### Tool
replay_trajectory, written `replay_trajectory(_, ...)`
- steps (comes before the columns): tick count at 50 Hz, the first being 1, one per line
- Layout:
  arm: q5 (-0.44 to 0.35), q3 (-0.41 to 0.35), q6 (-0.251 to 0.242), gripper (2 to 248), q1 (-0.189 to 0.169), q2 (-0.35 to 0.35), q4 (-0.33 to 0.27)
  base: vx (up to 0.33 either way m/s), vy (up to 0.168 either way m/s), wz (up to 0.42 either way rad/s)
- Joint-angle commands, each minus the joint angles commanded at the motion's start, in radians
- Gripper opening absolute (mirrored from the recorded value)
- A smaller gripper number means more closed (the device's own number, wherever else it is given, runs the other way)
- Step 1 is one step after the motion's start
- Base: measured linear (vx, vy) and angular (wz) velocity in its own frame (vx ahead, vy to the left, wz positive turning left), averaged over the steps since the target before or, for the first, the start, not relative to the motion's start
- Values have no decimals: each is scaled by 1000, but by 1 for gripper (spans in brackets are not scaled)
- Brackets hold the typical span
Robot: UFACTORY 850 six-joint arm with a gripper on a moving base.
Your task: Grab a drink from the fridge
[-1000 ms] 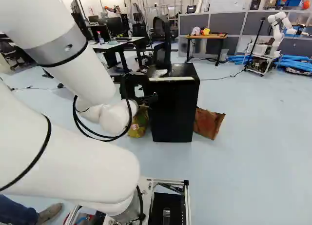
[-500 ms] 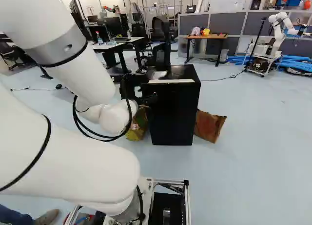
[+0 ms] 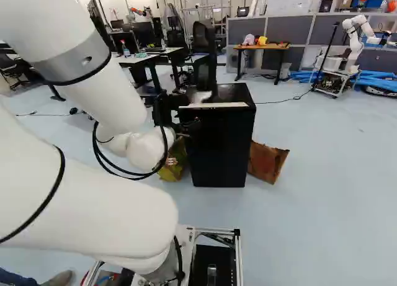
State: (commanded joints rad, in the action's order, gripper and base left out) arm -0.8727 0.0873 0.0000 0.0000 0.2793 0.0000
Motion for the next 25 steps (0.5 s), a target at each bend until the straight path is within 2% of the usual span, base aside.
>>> replay_trajectory(16,0,0,0,247,0,0,3,0,0,0)
replay_trajectory(25,0,0,0,247,1,0,37,0,0,0)
